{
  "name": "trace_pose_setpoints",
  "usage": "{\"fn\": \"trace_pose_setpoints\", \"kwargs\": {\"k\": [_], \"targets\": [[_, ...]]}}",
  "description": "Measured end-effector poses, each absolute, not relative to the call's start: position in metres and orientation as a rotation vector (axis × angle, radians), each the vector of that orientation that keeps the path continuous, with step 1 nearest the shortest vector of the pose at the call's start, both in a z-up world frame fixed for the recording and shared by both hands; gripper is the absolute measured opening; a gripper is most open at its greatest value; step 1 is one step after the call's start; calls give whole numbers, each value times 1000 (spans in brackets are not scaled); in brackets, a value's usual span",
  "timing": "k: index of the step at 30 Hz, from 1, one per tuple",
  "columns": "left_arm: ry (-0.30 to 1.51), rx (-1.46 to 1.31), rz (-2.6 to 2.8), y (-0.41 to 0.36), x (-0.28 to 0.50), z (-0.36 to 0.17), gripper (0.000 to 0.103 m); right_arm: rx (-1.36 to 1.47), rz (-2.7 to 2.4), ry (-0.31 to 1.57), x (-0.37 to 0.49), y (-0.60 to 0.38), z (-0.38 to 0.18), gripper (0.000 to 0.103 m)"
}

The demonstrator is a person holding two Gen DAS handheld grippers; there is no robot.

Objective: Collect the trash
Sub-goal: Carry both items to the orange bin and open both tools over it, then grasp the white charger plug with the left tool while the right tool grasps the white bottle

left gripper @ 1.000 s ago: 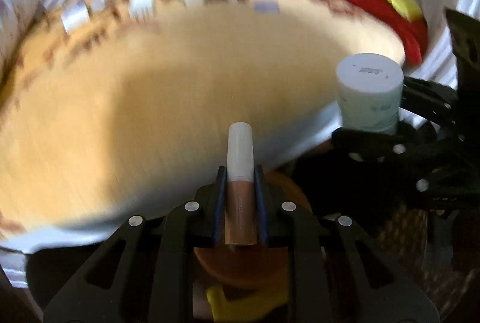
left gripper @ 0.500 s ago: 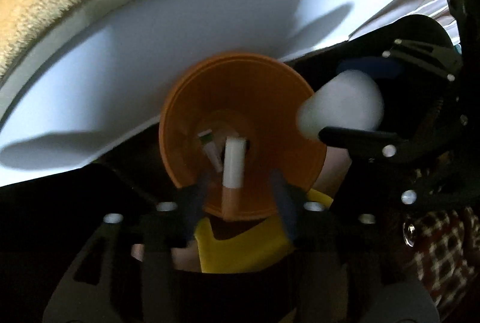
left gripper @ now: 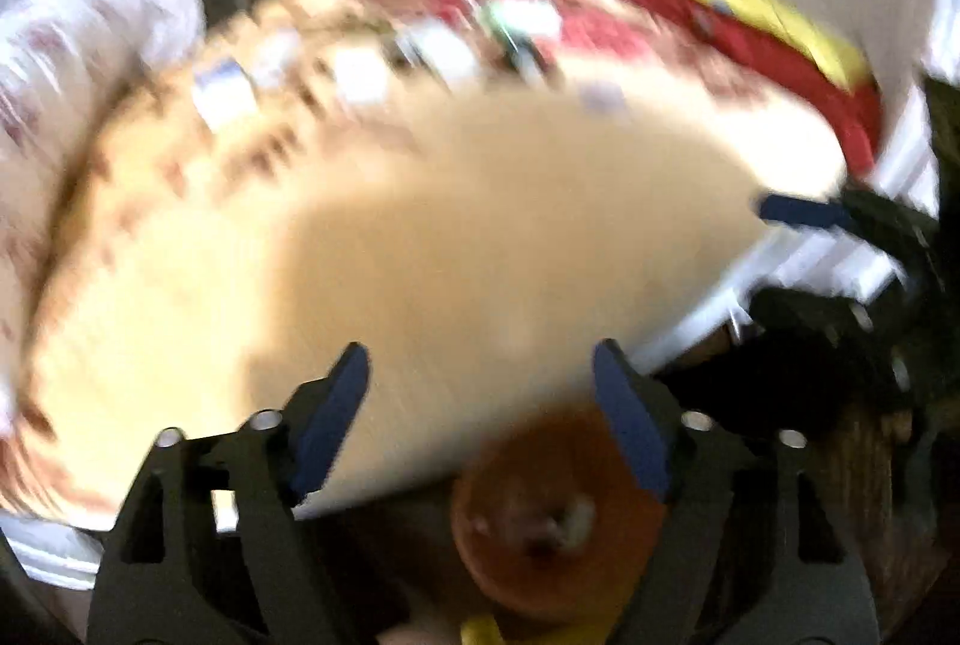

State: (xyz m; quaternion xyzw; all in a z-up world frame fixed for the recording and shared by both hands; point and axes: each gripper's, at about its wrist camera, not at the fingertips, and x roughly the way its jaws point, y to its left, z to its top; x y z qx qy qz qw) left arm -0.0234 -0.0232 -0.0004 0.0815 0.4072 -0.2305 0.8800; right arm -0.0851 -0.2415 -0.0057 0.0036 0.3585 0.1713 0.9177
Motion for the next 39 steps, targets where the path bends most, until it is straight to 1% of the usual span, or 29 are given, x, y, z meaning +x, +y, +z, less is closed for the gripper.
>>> {"fn": "trace_pose_setpoints", "kwargs": {"k": [2, 5, 8, 14, 21, 24, 30, 32, 35, 39], "targets": [[788, 122, -440, -22, 2, 16, 79, -3, 317, 691, -70, -250, 7, 76], [772, 93, -395, -27, 50, 22, 79, 7, 282, 669, -41, -260, 16, 76], [777, 107, -339, -38, 97, 16, 79, 20, 256, 662, -19, -265, 19, 76], [885, 94, -255, -49, 172, -10, 79, 32, 249, 643, -5, -270, 17, 76], [969, 75, -202, -57, 218, -36, 78, 29, 247, 638, 3, -274, 18, 76], [978, 44, -216, -53, 225, -38, 40, 17, 247, 637, 7, -272, 18, 76], [956, -4, -208, -33, 200, -31, 40, 20, 244, 692, 40, -264, 19, 76], [951, -8, -220, -28, 185, -29, 40, 35, 254, 714, 60, -260, 20, 76], [935, -3, -241, -20, 158, -24, 40, -18, 240, 737, 98, -245, 20, 76], [912, -21, -273, -9, 127, -17, 40, -92, 211, 794, 158, -223, 11, 73]]}}
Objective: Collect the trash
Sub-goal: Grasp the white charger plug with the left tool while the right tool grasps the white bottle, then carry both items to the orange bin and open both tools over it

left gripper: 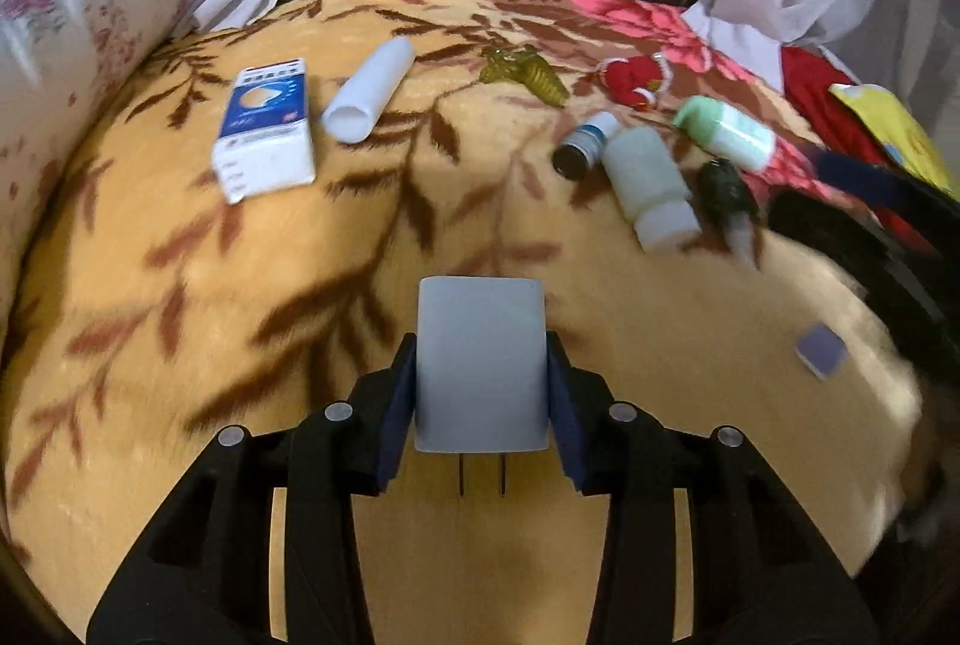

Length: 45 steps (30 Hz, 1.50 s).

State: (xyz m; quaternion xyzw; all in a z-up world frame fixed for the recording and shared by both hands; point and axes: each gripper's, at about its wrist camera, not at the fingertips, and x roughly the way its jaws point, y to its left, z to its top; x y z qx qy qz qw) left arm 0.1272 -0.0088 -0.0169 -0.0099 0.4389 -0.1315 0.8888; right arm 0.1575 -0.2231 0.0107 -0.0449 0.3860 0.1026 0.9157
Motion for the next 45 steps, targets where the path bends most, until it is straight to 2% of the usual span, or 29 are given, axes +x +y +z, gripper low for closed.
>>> {"fn": "trace_pose_setpoints", "kwargs": {"k": [11, 12, 15, 20, 25, 37, 45], "targets": [[873, -43, -331, 9, 79, -7, 40, -109, 142, 1030, 244, -199, -41, 65], [872, -45, -334, 9, 77, -7, 40, -110, 135, 1041, 246, -199, -44, 62], [872, -56, -346, 10, 73, -8, 40, -128, 112, 1085, 255, -200, -54, 43], [873, -65, -361, 7, 68, -10, 40, -99, 121, 1055, 246, -205, -45, 42], [868, -60, -392, 1, 56, -8, 40, -82, 173, 984, 211, -207, -21, 41], [866, -4, -500, -5, -18, 6, 40, -68, 330, 801, 66, -204, 42, 41], [1075, 87, -605, -12, -74, -46, 40, -64, 452, 898, -36, -195, 9, 41]]}}
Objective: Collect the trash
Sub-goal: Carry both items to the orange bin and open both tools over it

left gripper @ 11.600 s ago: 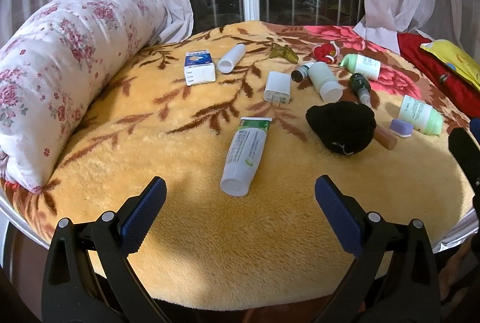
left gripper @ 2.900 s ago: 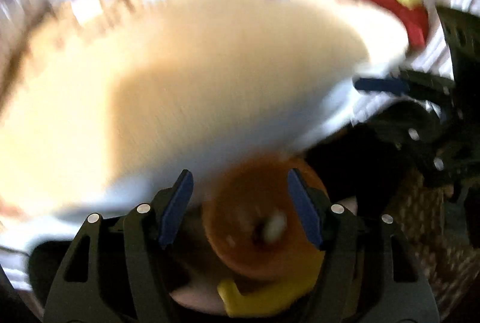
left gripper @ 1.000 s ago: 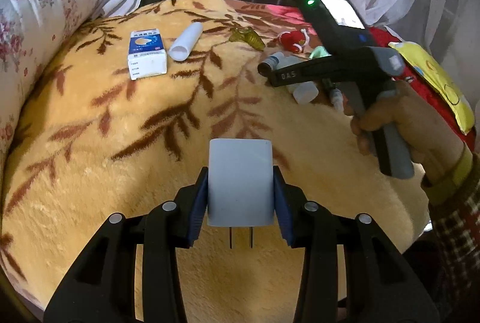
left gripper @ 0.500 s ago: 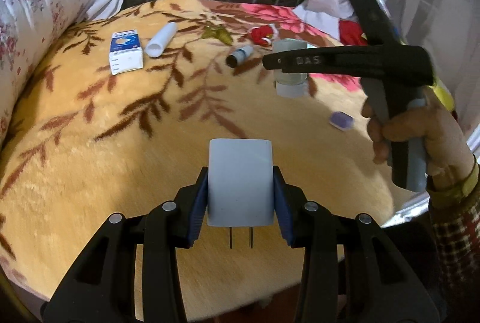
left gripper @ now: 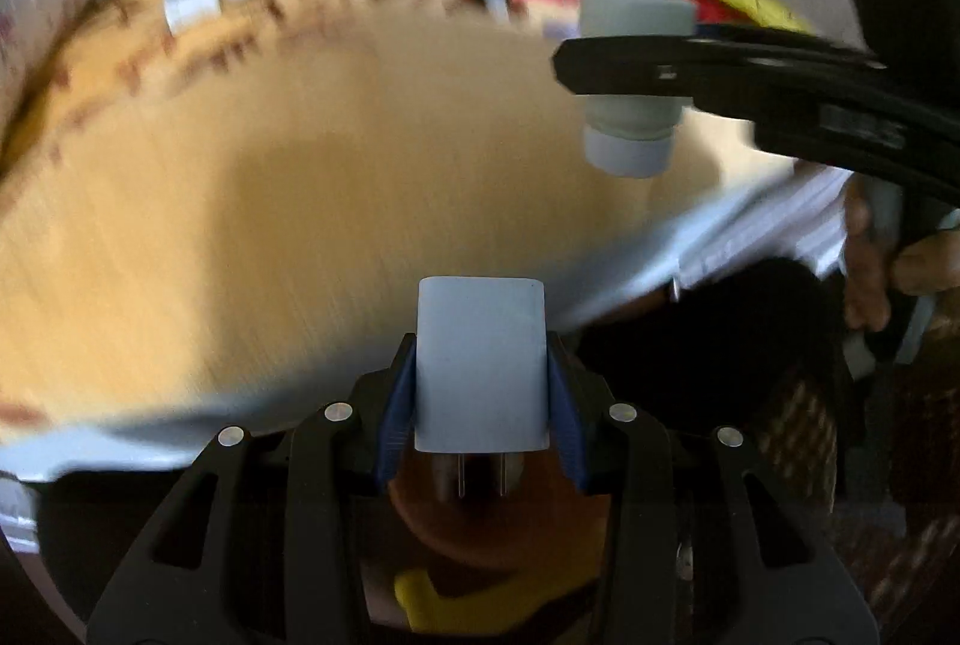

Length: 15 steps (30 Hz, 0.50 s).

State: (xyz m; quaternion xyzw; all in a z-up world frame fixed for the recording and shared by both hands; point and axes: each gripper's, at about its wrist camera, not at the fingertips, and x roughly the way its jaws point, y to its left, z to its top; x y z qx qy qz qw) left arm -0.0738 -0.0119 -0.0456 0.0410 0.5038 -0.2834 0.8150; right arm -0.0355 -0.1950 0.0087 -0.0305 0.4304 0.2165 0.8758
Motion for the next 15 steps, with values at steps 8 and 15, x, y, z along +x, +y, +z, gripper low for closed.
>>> {"fn": "trace_pose_setpoints", "kwargs": {"k": [8, 15], "targets": [[1349, 149, -644, -21, -92, -122, 40, -6, 489, 1185, -82, -194, -89, 42], [1366, 167, -620, -23, -90, -128, 65, 17, 457, 1318, -101, -194, -138, 62]]}}
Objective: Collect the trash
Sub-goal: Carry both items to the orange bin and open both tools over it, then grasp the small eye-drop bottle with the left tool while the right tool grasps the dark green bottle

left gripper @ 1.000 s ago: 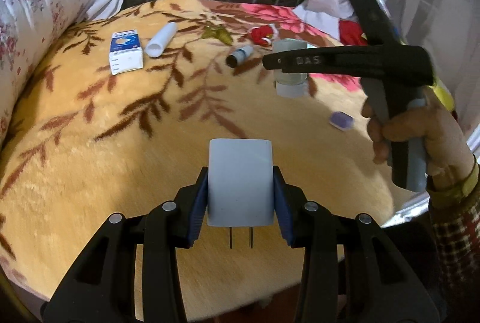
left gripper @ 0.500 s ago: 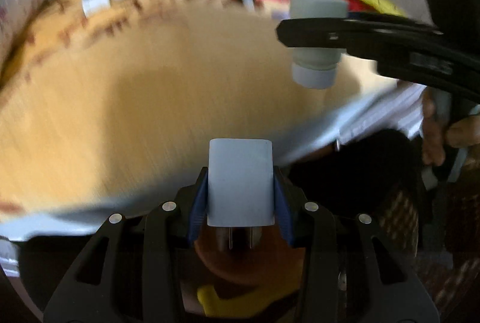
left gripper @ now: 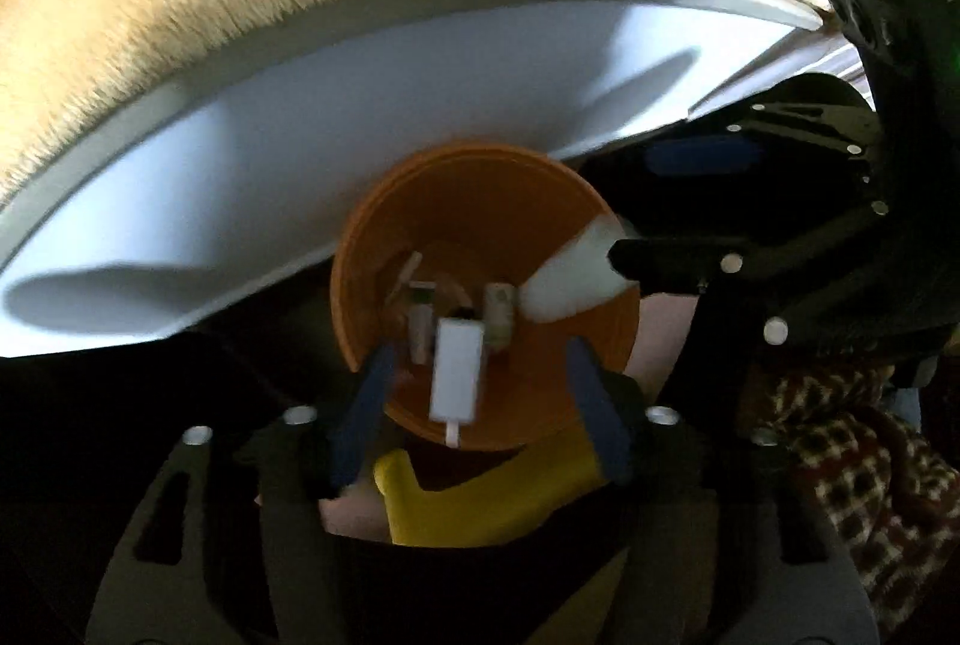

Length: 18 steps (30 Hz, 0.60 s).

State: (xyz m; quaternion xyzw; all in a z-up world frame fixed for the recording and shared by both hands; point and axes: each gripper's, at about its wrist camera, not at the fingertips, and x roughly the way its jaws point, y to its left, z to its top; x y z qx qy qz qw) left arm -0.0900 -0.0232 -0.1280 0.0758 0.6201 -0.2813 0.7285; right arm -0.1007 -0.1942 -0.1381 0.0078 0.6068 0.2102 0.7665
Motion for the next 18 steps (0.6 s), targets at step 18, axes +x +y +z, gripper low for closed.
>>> {"fn": "trace_pose_setpoints", "kwargs": {"k": [18], "targets": [[794, 131, -524, -32, 34, 17, 77, 102, 325, 679, -62, -257, 20, 85]]}}
